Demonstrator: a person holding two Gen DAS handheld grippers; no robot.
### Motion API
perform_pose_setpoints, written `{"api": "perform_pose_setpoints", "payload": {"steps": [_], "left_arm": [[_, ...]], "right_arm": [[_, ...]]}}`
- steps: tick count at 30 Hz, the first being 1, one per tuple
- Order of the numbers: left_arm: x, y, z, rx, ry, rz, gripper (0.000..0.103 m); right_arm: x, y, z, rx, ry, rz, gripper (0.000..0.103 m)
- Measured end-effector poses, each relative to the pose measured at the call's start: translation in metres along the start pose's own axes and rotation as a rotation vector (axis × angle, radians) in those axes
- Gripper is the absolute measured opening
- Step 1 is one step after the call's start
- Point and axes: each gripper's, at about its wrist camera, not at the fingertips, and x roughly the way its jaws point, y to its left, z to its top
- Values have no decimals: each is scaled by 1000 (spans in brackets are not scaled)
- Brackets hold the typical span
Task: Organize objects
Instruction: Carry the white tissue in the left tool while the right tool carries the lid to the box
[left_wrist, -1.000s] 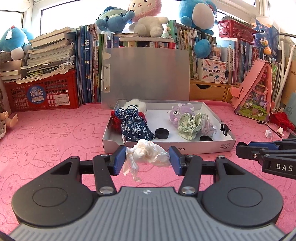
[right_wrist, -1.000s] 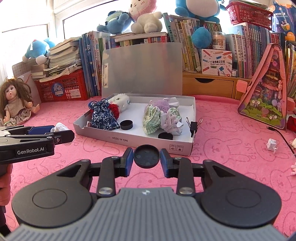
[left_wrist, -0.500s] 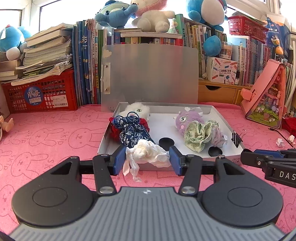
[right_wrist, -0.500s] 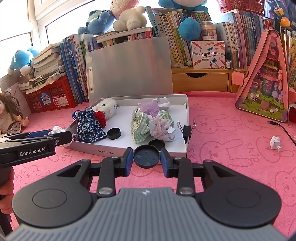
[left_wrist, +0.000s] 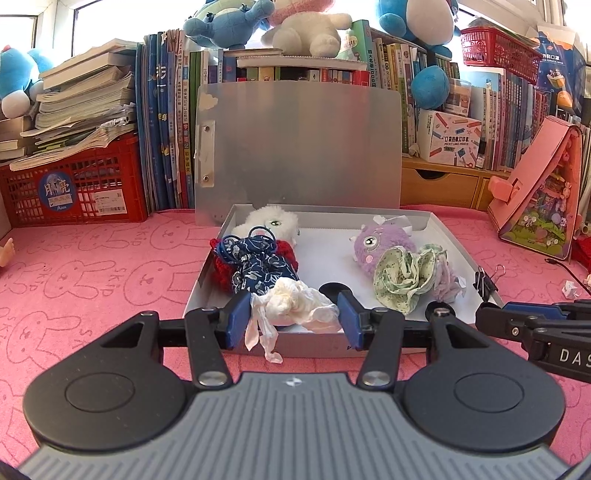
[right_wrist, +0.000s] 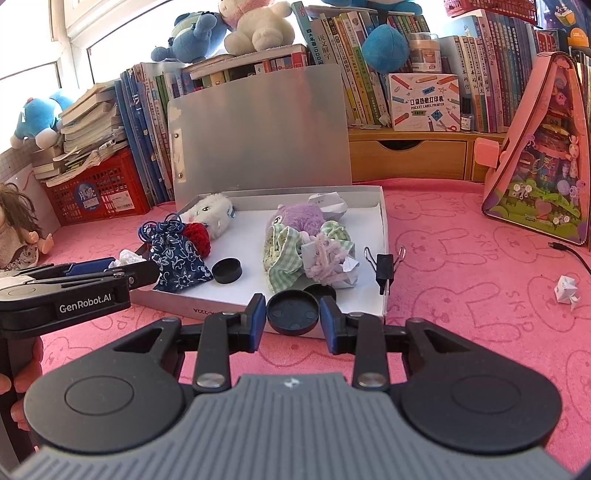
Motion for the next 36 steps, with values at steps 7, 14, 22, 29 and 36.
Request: {"api": "perform_pose_setpoints", "payload": {"steps": [7,14,22,29,36], "left_arm": [[19,3,9,1,11,1,58],[39,4,13,-9,30,-6,58],[55,4,10,-7,49,-31,58],[59,-5,8,59,27,-36,57],[77,-5,29,68,-4,-62,57]], "right_arm": [[14,-8,15,62,16,21,38],[32,-13,25,115,51,51,38],[56,-16,23,167,105,85,38],[69,-13,22,169,121,81,38],[78,-23,31,179,111,31,38]]}}
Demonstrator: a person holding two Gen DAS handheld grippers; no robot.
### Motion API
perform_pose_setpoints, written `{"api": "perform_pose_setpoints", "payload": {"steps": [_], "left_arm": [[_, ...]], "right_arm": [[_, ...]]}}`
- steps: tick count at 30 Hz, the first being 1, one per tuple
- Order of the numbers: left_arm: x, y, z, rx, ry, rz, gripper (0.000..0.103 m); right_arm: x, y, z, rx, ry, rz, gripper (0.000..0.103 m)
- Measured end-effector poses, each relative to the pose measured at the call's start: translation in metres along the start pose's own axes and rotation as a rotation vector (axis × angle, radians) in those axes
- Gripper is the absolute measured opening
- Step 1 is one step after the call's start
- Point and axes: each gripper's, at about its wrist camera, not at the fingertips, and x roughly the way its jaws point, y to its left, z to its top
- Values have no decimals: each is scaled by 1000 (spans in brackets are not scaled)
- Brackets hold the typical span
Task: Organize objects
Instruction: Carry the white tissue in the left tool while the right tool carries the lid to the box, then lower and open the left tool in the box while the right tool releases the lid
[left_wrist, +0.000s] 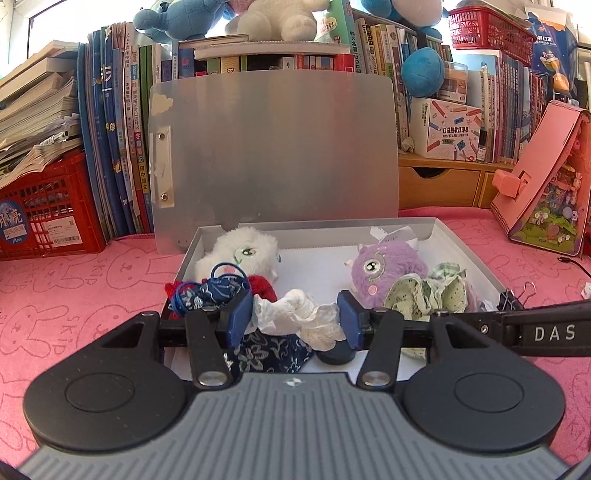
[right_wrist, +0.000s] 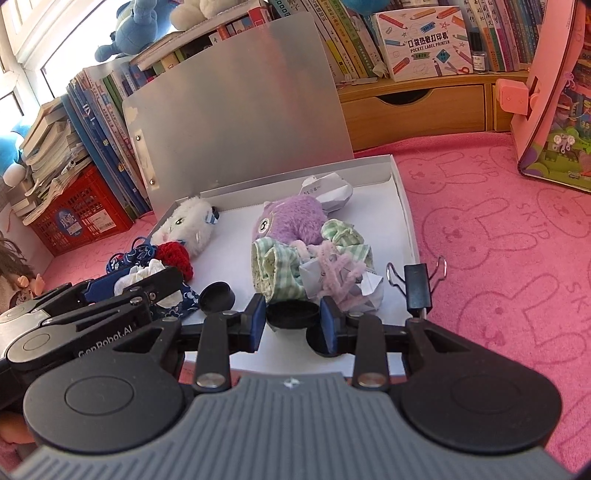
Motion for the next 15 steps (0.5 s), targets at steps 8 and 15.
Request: {"api": "perform_pose_setpoints", "payload": {"steps": [8,15], "left_arm": [[27,-8,15,28,9,10,50],[41,-8,9,35,16,26,49]], "right_arm": [[8,-9,11,0,-2,-32,37],[13,-11,16,-3,-8,-14,37]]}}
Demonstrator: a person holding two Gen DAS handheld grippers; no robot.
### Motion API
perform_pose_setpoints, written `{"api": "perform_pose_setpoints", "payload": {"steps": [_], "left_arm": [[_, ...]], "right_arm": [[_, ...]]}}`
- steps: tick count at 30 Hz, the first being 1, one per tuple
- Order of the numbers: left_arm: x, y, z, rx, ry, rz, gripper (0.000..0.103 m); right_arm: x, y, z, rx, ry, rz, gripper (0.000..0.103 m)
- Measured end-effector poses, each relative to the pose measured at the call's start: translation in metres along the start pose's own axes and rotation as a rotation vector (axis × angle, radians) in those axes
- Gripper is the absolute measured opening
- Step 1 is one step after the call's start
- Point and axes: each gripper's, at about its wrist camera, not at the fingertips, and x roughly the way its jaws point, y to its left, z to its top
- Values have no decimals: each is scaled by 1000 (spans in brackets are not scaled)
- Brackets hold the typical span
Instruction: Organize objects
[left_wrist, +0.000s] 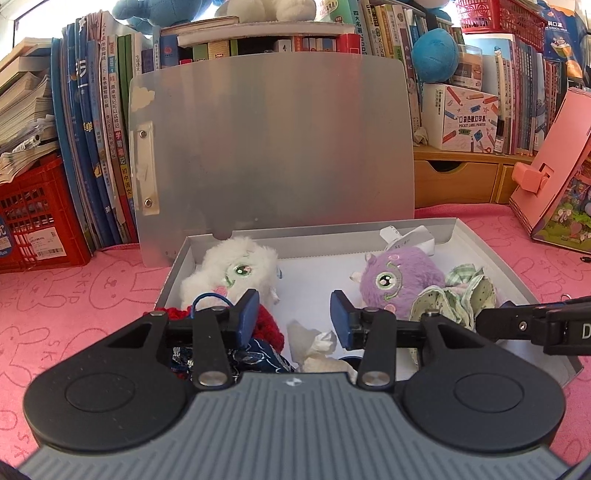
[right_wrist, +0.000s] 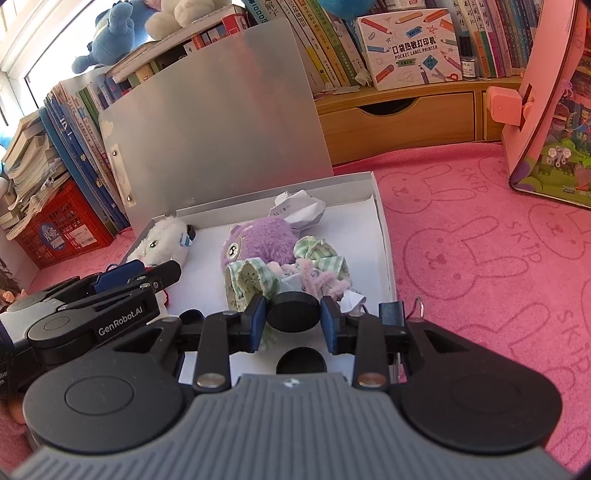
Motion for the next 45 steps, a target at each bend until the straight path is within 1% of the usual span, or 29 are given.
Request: {"api": "perform_pose_setpoints", "payload": {"steps": [5,7,8,9,14,15,18,19,20,21,23,25,28,31,36,41,43,45], "left_arm": [[-3,-3,0,13,-13,2,49],[-5,-5,0,17,-15,0,50],[-7,-5,0,20,-17,1,50],[-8,-6,0,22,-17,2,51],[-21,-8,3,30,-31,25,70],[-24,-8,3,28,-35,27,71],[-34,-8,5,16,-37,24,78],[-37,-7,6,10,-36,19,84],[-41,-7,6,-2,-33,12,87],[-44,-7,6,-10,-30,8,88],[-52,-6,7,-27,-23,9,94],[-60,-6,6,-33,-31,20,95],[-73,-6,4,-31,-41,36,99],[-83,-6,2,-38,-45,44,100],[-97,-7,-4,-29,-29,69,100],[-109,-10,-11,-26,-19,75,100],[-112,-11,-13,-27,5,97,100],[-116,-13,-16,-22,17,127,100]], "right_arm": [[2,1,-2,9,5,42,41],[0,0,-2,9,2,44,54],[-1,0,-2,11,-1,45,58],[-3,0,-2,12,-3,47,59],[-13,1,-2,-1,-22,32,62],[-15,1,-3,-5,-26,30,63],[-23,4,-5,-23,-43,17,66],[-25,5,-5,-30,-48,13,67],[-28,7,-5,-39,-53,9,68],[-31,8,-6,-51,-59,2,70],[-38,10,-9,-75,-74,-9,77],[-47,11,-13,-99,-94,-11,83],[-53,11,-18,-118,-100,-30,85],[-60,12,-22,-124,-104,-40,87],[-69,18,-29,-140,-112,-39,93],[-76,22,-38,-158,-110,-42,97],[-80,23,-43,-162,-117,-43,102],[-83,22,-47,-160,-123,-38,103]]}}
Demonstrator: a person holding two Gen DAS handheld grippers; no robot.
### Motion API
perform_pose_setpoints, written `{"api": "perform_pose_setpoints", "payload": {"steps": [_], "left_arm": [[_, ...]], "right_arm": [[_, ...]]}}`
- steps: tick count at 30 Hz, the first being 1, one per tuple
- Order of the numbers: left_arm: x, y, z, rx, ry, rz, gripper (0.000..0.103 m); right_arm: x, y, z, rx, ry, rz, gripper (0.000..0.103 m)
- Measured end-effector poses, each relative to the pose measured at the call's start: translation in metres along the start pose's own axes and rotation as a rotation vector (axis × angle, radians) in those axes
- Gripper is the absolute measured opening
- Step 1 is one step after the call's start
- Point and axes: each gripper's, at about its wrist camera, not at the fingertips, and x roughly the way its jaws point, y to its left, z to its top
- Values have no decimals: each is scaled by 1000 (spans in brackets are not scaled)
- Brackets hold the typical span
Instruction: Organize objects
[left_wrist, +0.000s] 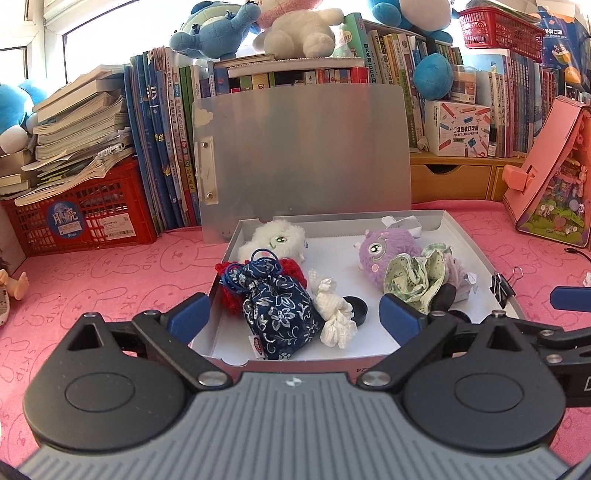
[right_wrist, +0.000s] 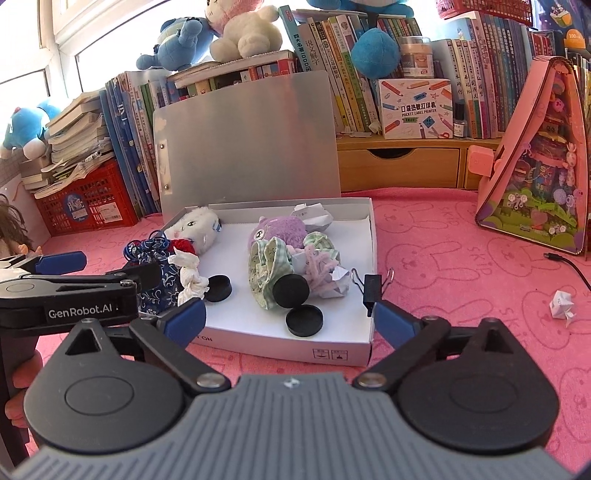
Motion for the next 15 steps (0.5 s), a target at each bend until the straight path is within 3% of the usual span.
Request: {"api": "perform_pose_setpoints", "payload": {"steps": [7,15], "left_arm": [[-13,3,-11,-47,5,-13,100],[-30,3,-24,-35,-5,-13,100]], "right_arm": [[-10,4,-12,-34,-3,-19,103],[-20,7,-24,-47,-2,-40,103]]}}
